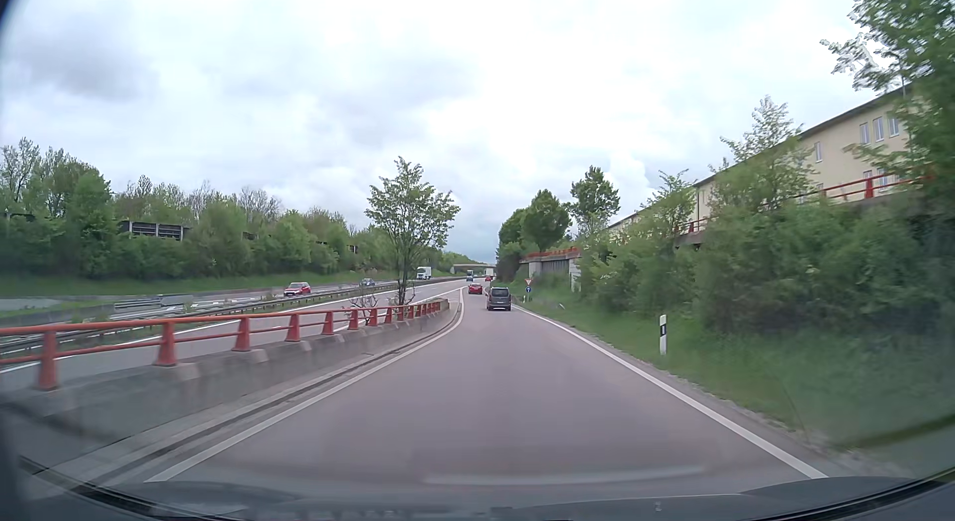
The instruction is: Follow the waypoints while adhering to traffic rules and regulations
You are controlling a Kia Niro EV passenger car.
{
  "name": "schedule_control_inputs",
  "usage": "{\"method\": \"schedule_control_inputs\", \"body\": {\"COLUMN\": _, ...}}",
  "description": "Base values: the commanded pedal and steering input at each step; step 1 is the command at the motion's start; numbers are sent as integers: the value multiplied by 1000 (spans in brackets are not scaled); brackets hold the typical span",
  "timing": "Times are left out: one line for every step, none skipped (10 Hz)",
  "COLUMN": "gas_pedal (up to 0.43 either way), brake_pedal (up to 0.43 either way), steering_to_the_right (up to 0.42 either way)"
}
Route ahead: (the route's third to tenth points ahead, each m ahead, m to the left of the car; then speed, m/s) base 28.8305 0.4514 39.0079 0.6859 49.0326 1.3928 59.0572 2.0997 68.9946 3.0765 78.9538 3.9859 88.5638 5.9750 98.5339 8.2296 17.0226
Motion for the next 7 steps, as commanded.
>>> {"method": "schedule_control_inputs", "body": {"gas_pedal": 240, "brake_pedal": 12, "steering_to_the_right": -3}}
{"method": "schedule_control_inputs", "body": {"gas_pedal": 248, "brake_pedal": 12, "steering_to_the_right": -2}}
{"method": "schedule_control_inputs", "body": {"gas_pedal": 248, "brake_pedal": 12, "steering_to_the_right": -2}}
{"method": "schedule_control_inputs", "body": {"gas_pedal": 260, "brake_pedal": 12, "steering_to_the_right": -3}}
{"method": "schedule_control_inputs", "body": {"gas_pedal": 260, "brake_pedal": 12, "steering_to_the_right": -3}}
{"method": "schedule_control_inputs", "body": {"gas_pedal": 268, "brake_pedal": 12, "steering_to_the_right": -3}}
{"method": "schedule_control_inputs", "body": {"gas_pedal": 268, "brake_pedal": 12, "steering_to_the_right": -2}}
